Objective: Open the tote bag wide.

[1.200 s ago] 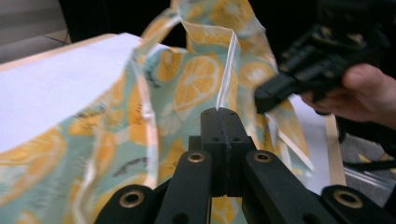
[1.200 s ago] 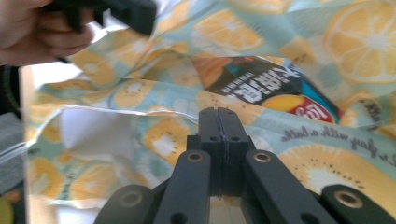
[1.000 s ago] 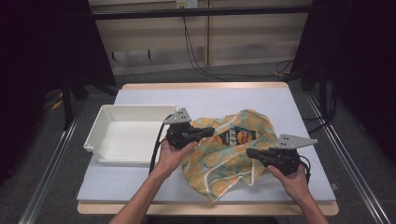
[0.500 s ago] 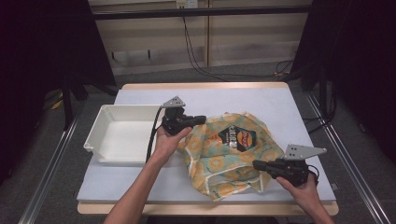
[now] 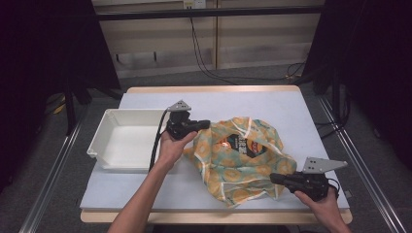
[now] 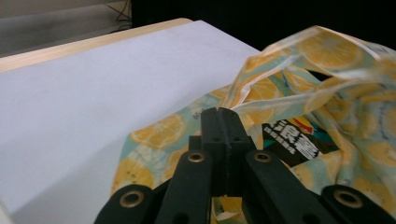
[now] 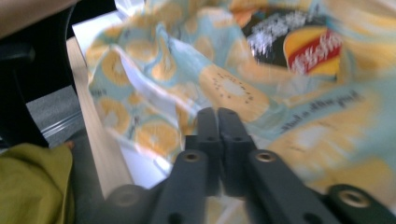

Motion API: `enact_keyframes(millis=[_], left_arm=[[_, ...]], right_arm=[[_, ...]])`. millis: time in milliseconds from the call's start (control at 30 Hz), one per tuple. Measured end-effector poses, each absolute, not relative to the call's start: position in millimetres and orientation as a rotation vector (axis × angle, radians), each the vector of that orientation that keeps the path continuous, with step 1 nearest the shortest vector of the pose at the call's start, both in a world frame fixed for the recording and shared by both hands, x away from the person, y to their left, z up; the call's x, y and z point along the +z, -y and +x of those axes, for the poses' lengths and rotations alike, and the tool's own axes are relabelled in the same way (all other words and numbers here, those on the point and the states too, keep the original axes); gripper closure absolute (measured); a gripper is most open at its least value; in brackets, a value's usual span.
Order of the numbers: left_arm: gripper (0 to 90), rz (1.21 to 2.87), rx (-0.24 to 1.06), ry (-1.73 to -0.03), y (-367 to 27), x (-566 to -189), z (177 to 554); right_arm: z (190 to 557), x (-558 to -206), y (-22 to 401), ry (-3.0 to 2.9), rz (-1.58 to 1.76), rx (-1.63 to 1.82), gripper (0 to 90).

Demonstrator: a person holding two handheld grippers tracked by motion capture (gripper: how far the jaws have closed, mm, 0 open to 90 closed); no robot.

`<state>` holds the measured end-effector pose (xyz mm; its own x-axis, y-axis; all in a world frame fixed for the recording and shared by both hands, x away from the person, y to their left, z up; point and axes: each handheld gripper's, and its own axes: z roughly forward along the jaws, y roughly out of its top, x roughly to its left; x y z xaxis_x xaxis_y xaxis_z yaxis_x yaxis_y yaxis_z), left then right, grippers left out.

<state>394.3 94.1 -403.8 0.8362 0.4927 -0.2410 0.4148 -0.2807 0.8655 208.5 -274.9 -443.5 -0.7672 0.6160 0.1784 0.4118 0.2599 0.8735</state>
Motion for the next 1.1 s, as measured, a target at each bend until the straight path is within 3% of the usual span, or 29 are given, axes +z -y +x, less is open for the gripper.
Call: enact_keyframes(millis=[33,100,167,533,800,1100], left_arm=[[90.0,1.908,0.081,-0.667,-93.1,-404.3,392.6],[90.0,1.912,0.075,-0.650,-90.6,-405.2,389.3],[90.0,1.915,0.072,-0.643,-88.9,-405.4,386.8],[90.0,1.946,0.068,-0.614,-88.5,-410.1,382.2],[88.8,1.975,0.080,-0.624,-91.5,-411.8,384.7],[69.8,1.911,0.156,-0.591,-97.7,-395.7,372.1]], right_arm=[[209.3,-440.8,273.0,-2.314,0.965,1.517,75.1],[210.8,-434.2,269.3,-2.281,0.965,1.520,73.7],[212.1,-427.8,267.6,-2.251,0.963,1.523,66.4],[255.3,-388.2,273.8,-2.058,0.982,1.508,62.3],[299.5,-417.1,278.5,-2.072,1.116,1.362,56.2],[322.8,-437.7,275.0,-2.149,1.190,1.327,49.8]])
